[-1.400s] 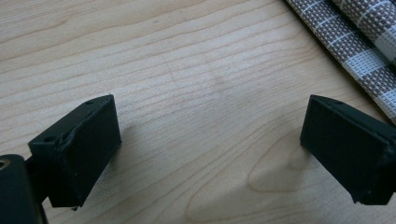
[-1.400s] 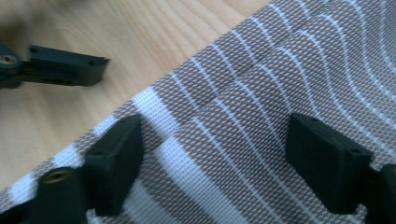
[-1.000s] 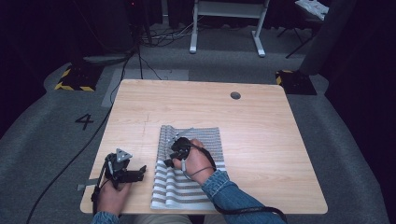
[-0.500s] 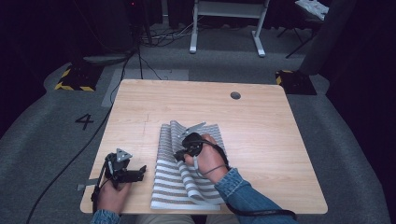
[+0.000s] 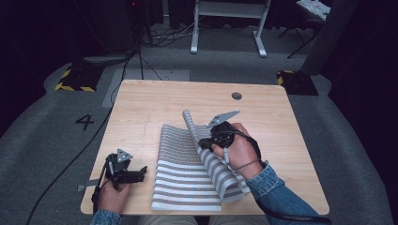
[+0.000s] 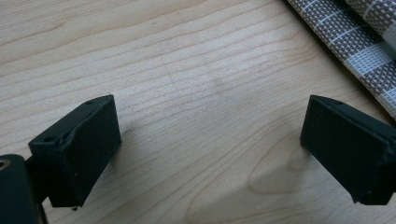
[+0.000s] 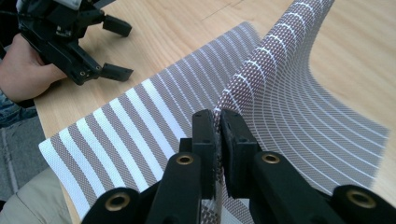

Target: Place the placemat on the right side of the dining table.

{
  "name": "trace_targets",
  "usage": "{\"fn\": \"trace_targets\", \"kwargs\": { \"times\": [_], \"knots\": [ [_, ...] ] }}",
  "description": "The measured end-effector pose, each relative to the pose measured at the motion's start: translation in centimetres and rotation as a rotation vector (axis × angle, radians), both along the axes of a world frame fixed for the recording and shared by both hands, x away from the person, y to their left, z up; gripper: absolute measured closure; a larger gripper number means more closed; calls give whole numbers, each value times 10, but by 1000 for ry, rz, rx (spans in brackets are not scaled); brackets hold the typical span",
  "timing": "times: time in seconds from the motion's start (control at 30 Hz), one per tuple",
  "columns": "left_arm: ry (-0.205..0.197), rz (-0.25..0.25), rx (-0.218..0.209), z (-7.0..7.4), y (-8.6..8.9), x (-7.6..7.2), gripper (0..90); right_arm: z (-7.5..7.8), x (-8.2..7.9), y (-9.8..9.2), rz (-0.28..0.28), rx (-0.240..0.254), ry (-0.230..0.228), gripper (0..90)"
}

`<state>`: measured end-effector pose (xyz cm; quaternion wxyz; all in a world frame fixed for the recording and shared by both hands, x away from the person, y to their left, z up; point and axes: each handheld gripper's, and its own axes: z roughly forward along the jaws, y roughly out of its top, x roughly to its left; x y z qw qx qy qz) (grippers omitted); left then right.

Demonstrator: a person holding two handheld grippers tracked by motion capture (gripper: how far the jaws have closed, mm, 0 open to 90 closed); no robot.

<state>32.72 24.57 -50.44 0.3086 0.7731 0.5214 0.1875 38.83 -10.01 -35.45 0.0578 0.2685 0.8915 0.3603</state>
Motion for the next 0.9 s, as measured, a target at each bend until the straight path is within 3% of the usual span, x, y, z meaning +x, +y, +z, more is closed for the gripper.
{"fn": "trace_targets", "kwargs": {
  "times": [0.47, 0.9],
  "knots": [
    [0, 0, 0, 0, 0, 0, 50, 40, 3, -51, -69, 38, -65, 862],
    [0, 5, -2, 0, 0, -1, 51, 76, 17, -110, -182, 66, -131, 867]
  ]
}}
